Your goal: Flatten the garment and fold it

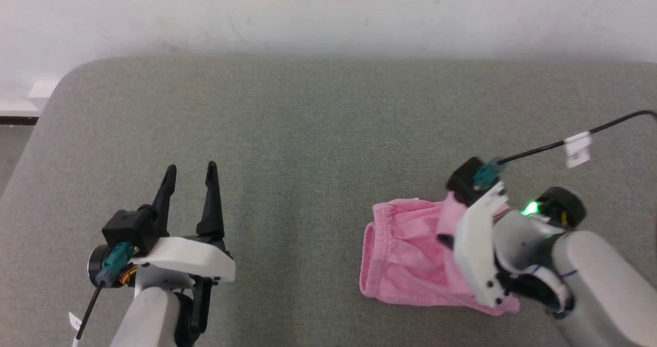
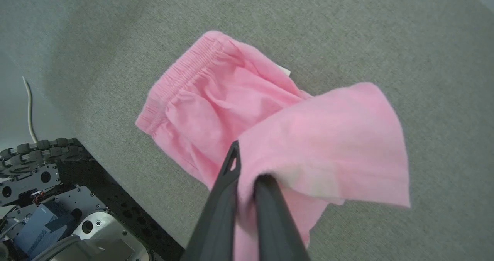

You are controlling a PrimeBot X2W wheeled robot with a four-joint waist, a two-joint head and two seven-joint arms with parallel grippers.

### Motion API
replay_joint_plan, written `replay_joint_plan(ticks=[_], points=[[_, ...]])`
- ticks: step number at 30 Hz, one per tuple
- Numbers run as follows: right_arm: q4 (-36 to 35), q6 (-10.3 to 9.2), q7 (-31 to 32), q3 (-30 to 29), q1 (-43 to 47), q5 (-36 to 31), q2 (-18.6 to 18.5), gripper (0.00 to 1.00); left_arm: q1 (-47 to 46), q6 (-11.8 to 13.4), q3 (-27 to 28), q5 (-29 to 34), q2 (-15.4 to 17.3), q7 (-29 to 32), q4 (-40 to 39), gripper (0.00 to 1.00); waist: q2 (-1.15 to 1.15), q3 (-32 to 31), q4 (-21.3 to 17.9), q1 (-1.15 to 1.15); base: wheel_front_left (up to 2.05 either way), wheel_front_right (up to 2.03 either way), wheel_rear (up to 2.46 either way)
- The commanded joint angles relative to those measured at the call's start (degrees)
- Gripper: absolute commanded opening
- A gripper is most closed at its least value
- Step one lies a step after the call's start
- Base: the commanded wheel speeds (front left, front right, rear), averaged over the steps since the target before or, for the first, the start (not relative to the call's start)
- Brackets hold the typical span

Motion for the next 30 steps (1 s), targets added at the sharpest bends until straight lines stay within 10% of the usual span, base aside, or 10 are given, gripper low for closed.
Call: replay_joint_plan(ticks=[1, 16, 17, 18, 30], points=[[0.48, -0.12, -0.75, 0.91, 0.16, -0.42, 1.07, 0.00, -0.96, -0.18, -0.19, -0.27, -0.04, -0.04, -0.25, 1.00, 0.00, 0.23, 0.38, 0.00, 0.00, 0.00, 0.00], [14.64, -0.12, -10.45, 7.57, -3.45, -3.66, 8.96, 0.00, -2.58, -0.29, -2.10, -0.08, -0.49, 0.25, -0.21, 1.00, 0.00, 1.41, 1.26, 0.00, 0.00, 0.00, 0.00], [15.19, -0.12, -11.56, 8.24, -3.89, -3.97, 9.17, 0.19, -2.65, -0.31, -2.13, -0.12, -0.47, 0.24, -0.12, 1.00, 0.00, 1.44, 1.21, 0.00, 0.00, 0.00, 0.00], [15.53, -0.12, -12.66, 8.91, -4.35, -4.11, 9.42, 1.00, -2.69, -0.32, -2.14, -0.17, -0.42, 0.22, -0.03, 1.00, 0.00, 1.42, 1.13, 0.00, 0.00, 0.00, 0.00], [10.48, -0.12, -19.40, 15.26, -8.54, -1.97, 9.42, 1.00, -2.37, -0.02, -1.99, -0.59, 0.59, 0.27, -0.15, 1.00, 0.00, 0.47, -0.86, 0.00, 0.00, 0.00, 0.00]])
